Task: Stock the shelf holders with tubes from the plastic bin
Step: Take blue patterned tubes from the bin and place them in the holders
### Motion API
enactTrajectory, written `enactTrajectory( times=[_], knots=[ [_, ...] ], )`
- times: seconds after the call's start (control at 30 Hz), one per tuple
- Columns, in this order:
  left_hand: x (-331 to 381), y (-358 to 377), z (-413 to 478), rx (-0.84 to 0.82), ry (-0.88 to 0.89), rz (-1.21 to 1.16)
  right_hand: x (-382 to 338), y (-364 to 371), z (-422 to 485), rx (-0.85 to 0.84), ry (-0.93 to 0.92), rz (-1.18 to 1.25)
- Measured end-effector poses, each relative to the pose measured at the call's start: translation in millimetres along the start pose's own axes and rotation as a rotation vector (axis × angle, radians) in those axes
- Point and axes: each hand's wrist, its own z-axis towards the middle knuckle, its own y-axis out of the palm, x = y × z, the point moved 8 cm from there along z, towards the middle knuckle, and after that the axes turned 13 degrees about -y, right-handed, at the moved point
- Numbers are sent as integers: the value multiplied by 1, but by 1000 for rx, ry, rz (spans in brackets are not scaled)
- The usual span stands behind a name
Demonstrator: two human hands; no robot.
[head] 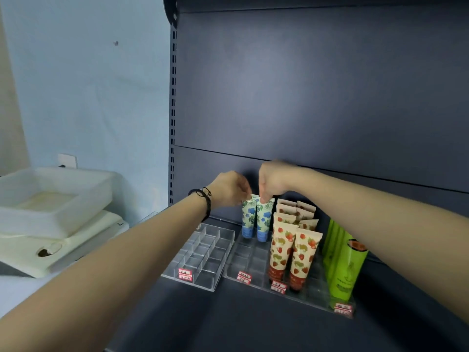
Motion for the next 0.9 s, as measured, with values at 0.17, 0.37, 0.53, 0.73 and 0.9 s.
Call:
enactTrajectory(
  times=[0.17,0.37,0.53,0.73,0.9],
  knots=[
    [4,-2,-4,-5,5,54,2,0,0,-29,6,-12],
    [5,-12,-19,28,8,73,2,-4,-7,-29,34,-16],
    [1,-37,-50,98,44,45,-10,-23,-28,114,16,25],
    [-18,-73,-132,103,49,67,-82,-37,-73,221,-110,38],
    [-69,-83,-223,52,-20,378,-195,-16,-122,151,-314,-43]
  ],
)
